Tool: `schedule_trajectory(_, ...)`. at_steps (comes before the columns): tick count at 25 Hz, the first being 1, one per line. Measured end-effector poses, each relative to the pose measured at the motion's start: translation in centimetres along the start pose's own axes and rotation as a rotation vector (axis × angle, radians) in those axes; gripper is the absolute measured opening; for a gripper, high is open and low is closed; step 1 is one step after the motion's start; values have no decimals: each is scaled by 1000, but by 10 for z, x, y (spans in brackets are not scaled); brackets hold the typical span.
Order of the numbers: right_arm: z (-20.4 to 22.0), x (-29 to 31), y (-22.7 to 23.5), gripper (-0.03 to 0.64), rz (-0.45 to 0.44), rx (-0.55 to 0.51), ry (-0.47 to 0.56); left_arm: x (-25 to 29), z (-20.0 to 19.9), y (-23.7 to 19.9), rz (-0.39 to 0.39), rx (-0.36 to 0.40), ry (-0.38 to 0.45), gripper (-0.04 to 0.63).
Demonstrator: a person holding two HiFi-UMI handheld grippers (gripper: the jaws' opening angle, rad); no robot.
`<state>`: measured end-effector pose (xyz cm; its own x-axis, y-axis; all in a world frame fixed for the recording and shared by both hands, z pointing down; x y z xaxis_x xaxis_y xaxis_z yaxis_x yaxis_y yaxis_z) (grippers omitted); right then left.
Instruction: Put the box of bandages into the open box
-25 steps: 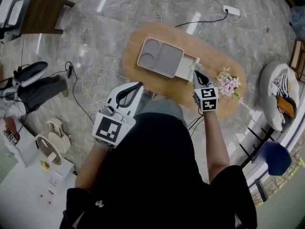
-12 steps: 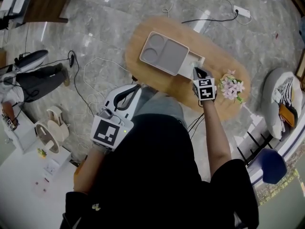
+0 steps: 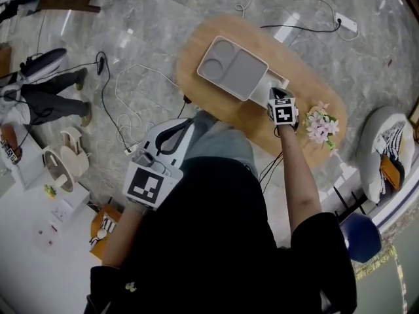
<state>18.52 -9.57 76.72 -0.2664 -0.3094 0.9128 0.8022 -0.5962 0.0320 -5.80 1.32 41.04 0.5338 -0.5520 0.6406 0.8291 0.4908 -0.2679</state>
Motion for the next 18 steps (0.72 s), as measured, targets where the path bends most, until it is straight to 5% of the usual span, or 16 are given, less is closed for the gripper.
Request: schedule_trajectory(18,8,85,8,2,8,101,-169,-7,22,-20,-81,-105,-38,12)
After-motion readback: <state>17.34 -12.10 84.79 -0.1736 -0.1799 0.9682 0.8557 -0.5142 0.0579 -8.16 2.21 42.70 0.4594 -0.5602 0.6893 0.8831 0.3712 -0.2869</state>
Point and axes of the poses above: the fingertips, and each gripper's own axes: x forward along the fingers, y to its right, z out of its underside, the point moved 5 cm from there along -x, backward along the fingers, and after that the axes turned 8 degrees about z, right-handed, at the moved point
